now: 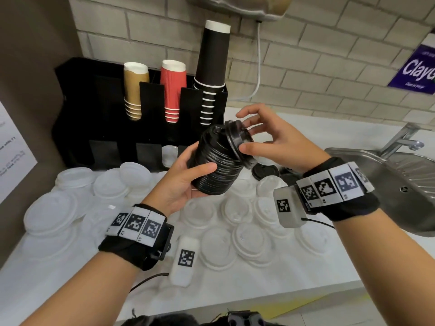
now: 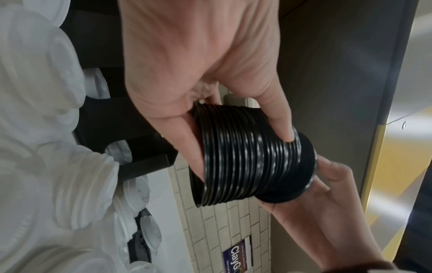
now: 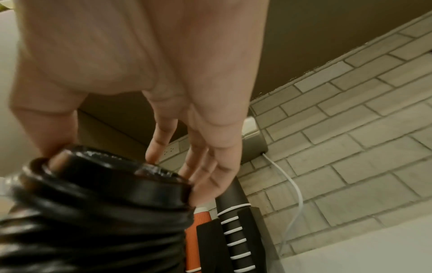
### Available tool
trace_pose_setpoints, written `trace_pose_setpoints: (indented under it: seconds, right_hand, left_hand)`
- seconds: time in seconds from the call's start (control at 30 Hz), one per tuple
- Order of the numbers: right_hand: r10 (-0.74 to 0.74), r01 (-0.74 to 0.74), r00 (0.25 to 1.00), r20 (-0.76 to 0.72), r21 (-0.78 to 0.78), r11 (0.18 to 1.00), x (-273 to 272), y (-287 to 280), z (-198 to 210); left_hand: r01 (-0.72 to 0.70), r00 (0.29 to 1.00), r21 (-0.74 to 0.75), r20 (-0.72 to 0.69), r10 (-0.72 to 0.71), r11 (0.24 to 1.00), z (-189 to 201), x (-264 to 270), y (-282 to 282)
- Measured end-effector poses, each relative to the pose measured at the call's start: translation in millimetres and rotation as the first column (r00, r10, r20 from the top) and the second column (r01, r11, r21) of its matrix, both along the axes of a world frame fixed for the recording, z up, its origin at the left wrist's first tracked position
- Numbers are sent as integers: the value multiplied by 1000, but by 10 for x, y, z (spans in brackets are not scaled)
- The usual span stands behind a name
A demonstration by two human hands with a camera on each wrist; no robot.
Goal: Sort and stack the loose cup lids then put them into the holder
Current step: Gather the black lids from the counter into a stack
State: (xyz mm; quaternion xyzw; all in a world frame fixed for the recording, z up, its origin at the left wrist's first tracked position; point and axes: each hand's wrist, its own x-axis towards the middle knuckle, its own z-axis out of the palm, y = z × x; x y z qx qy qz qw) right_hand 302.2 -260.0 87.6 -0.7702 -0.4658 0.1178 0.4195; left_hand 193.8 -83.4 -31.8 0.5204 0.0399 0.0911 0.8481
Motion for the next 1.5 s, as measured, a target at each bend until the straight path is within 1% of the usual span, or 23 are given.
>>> trace_pose_setpoints:
  seconds: [0.13,0.2,0.27,0.37,0.57,0.87,0.97,1.03,1.07,1.1,1.13,1.17,1.2,1.23,1.27,1.3,1.33,1.37,1.4,1.5]
  right_hand:
    - [41,-39,998,42,-54,998,-16,99,33]
    - [57,-52,997,54,-88,995,-19,140,41]
    - [74,-68,996,57,-103,992,-24,163,50]
    - [93,-81,990,103,-115,990,-38,177,65]
    - [90,-70,982,167,-124,990,-59,189,86]
    - [94,-60,980,178,-189,980,-74,178,105]
    - [55,-30,989,134,-182,983,-19,71,146]
    - [-36,51,993,115,-137,989,134,-77,150]
    - [-108,123,987,119,-124,985,260,-177,126]
    - [-192,209,973,124,-139,968,408,-282,82]
    - [-275,298,952,133,-206,932,567,-392,19]
    - [-341,376,926,161,-337,863,724,-504,-62]
    - [-379,433,901,213,-500,750,866,-615,-165]
    - [-388,467,881,272,-643,608,984,-723,-286]
    - [-380,483,866,324,-736,474,1067,-822,-415]
    - [-372,493,856,359,-785,377,1110,-907,-541]
    - [-372,492,852,369,-808,324,1135,-972,-655]
    - [-385,483,851,358,-820,306,1142,-1023,-758]
    - [-401,472,852,338,-828,304,1147,-1061,-843]
    - [-431,445,856,284,-829,338,1144,-1113,-996]
  left_hand:
    - [50,999,43,1,-50,998,-28,-31,-18]
    - [63,998,42,1,-63,997,-39,-34,-29]
    - [58,998,33,0,-59,998,-47,-37,-22]
    - [42,999,26,-6,-42,999,-55,-45,-5]
    - [33,999,-9,-23,-33,999,-80,-34,-27]
    - [70,998,-44,1,-70,997,-90,-19,-62]
    - [58,998,-47,-2,-59,997,-95,-17,-61]
    - [31,999,-55,-7,-31,998,-92,-18,-36]
    - [15,1000,-62,-7,-15,998,-85,-22,-16]
    - [0,1000,-68,-4,-1,998,-73,-27,9]
    - [-12,1000,-73,0,12,997,-56,-35,36]
    - [-23,1000,-76,6,24,997,-36,-43,64]
    - [-33,999,-77,11,34,996,-18,-52,88]
    - [-42,999,-76,16,43,996,2,-59,110]
    - [-49,998,-72,21,51,996,21,-66,127]
    - [-54,998,-67,25,56,996,38,-73,139]
    - [-56,998,-61,28,58,997,52,-79,146]
    - [-57,998,-53,28,59,997,61,-85,149]
    - [-58,998,-46,28,59,997,67,-89,150]
    - [-57,998,-32,21,58,998,77,-94,143]
